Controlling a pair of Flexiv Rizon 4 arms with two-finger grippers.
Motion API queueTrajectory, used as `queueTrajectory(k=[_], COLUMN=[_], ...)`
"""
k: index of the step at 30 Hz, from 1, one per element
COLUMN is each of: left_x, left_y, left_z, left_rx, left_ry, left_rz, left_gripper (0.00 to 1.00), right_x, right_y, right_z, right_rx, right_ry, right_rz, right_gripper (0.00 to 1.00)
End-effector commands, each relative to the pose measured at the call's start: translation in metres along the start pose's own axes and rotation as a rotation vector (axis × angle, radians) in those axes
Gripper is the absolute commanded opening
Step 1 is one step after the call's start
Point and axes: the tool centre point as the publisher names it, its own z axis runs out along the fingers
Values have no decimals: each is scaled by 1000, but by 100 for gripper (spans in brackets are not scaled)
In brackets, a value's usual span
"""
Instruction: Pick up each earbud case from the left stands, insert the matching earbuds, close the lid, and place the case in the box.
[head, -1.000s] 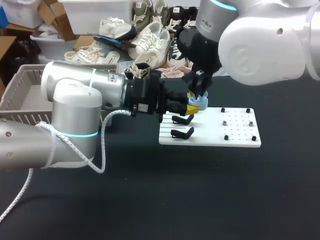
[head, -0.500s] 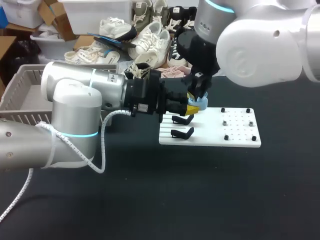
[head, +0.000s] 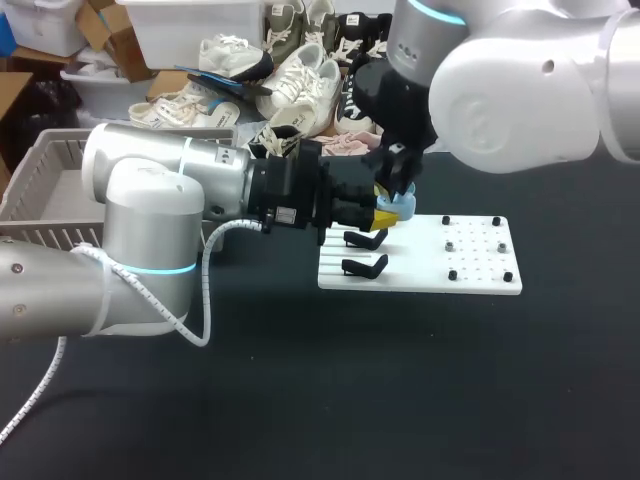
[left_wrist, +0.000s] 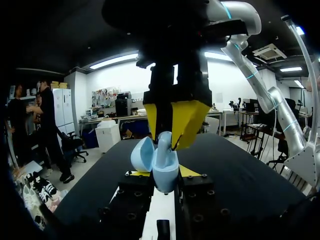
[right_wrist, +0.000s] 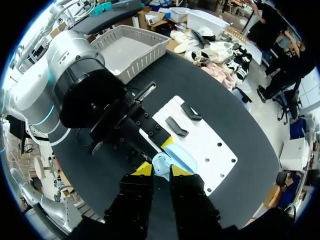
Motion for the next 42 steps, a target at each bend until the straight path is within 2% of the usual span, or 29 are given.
queueTrajectory(k=[1, 42], left_x=[0, 0], left_y=[1, 1], left_z=[0, 0], left_rx=[4, 4], left_ry=[0, 0], left_rz=[0, 0], left_gripper=[0, 0], right_x=[1, 7], right_y=[0, -3], right_z=[-1, -3], right_rx=[5, 10], right_ry=[-3, -5], right_rz=[2, 18], right_gripper=[0, 0])
